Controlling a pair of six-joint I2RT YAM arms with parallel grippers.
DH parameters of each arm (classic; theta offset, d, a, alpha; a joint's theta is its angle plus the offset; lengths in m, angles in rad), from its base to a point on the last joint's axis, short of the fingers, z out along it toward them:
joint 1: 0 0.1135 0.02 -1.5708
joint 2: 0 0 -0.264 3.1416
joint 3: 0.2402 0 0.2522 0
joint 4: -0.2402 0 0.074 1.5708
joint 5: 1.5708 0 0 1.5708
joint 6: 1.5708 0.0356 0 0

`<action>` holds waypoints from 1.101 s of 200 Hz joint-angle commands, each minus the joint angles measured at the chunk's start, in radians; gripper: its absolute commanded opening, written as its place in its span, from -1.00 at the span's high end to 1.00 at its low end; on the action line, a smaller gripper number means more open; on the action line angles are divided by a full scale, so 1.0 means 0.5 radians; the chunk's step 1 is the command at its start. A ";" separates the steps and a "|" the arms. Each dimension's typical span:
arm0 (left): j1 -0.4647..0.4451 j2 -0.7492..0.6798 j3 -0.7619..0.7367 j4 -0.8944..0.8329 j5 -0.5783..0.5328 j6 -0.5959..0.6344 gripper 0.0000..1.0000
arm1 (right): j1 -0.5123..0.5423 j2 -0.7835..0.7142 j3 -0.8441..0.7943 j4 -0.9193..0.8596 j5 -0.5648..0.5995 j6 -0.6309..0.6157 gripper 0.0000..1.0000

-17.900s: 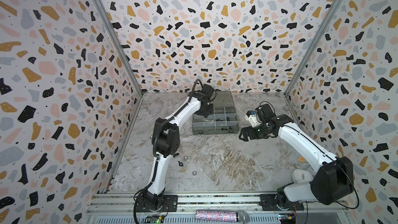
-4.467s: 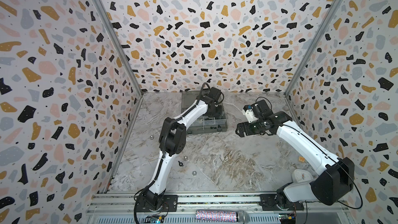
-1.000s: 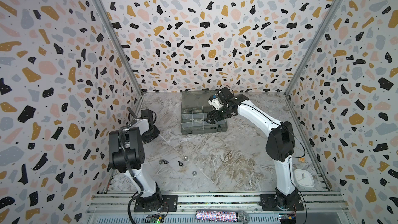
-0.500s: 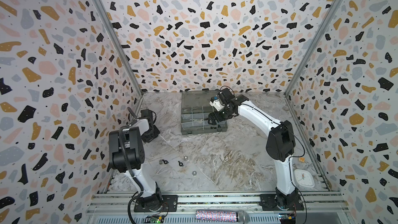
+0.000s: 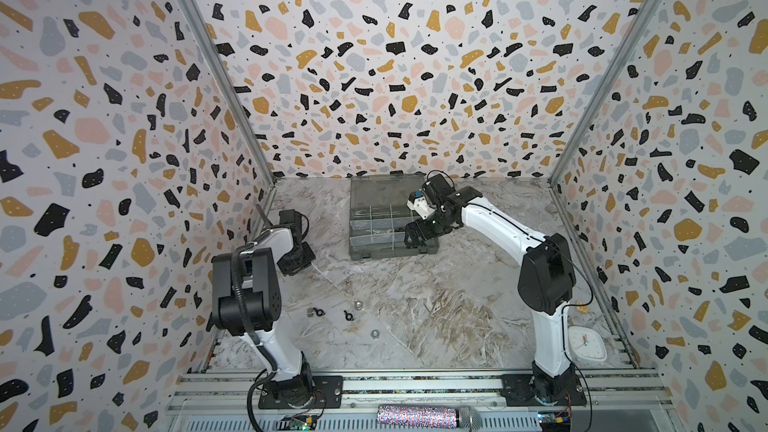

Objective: Sort the screws and nuts into containers
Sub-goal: 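Lift the hex nut and carry it over an empty box compartment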

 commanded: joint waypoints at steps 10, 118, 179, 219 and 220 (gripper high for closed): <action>-0.070 -0.089 0.102 -0.086 -0.020 0.017 0.50 | -0.003 -0.199 -0.091 0.025 0.049 0.012 -0.98; -0.287 -0.043 0.381 -0.148 -0.022 -0.045 0.50 | -0.033 -0.425 -0.394 0.106 0.100 0.023 -0.98; -0.527 0.180 0.782 -0.222 -0.035 -0.107 0.50 | -0.089 -0.521 -0.515 0.124 0.102 0.017 -0.98; -0.657 0.342 0.993 -0.245 -0.013 -0.131 0.50 | -0.133 -0.594 -0.599 0.132 0.111 0.026 -0.98; -0.658 0.346 0.998 -0.245 -0.009 -0.130 0.50 | -0.136 -0.595 -0.602 0.133 0.112 0.026 -0.98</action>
